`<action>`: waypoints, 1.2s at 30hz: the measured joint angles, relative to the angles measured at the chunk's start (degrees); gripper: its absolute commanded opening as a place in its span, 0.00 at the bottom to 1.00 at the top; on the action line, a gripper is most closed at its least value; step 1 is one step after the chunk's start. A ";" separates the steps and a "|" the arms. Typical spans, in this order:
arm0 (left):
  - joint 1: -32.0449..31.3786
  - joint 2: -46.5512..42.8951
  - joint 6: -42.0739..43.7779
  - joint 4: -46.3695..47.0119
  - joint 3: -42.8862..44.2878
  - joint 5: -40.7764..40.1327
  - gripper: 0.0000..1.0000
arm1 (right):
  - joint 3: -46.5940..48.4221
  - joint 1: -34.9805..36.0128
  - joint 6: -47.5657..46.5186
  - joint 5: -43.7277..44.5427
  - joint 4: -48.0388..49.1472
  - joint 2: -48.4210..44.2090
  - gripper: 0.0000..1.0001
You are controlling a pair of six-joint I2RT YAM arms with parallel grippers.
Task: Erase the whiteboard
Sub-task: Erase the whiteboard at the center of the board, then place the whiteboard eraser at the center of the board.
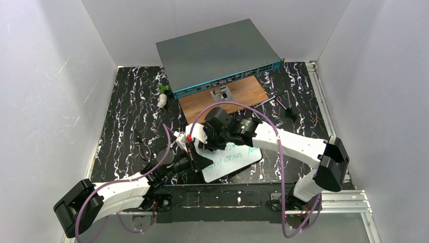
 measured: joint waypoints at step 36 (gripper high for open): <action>-0.24 -32.02 12.46 -26.71 -2.47 -9.79 0.00 | -34.10 -22.91 -7.74 -10.01 -4.13 -16.63 0.01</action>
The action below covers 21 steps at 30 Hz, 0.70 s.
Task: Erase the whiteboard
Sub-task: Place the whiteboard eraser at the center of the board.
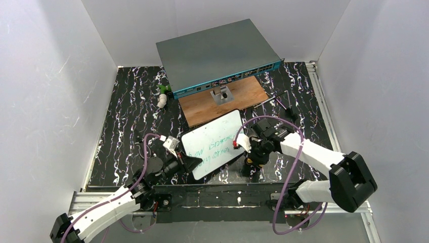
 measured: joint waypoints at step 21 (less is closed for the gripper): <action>0.00 -0.70 2.14 -1.01 1.22 -1.44 0.00 | 0.02 0.76 1.44 0.33 2.03 4.04 0.51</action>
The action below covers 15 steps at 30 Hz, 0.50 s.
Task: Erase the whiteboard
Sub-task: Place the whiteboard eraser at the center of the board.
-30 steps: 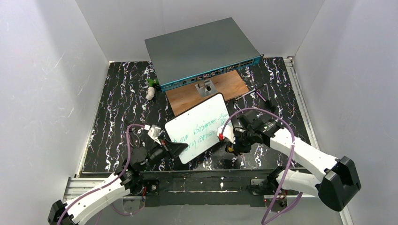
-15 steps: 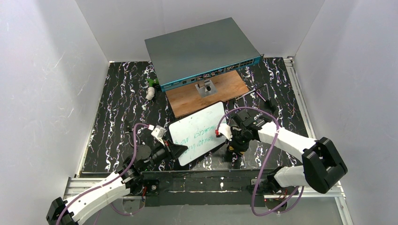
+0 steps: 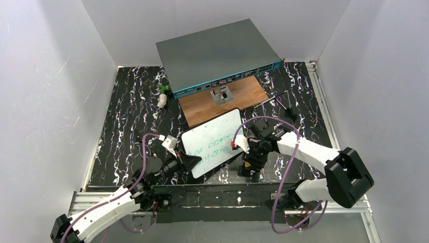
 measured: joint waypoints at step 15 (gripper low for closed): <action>0.00 0.96 2.73 -0.22 1.25 1.84 0.00 | 5.44 -3.58 -5.03 -9.05 -9.73 -9.53 0.70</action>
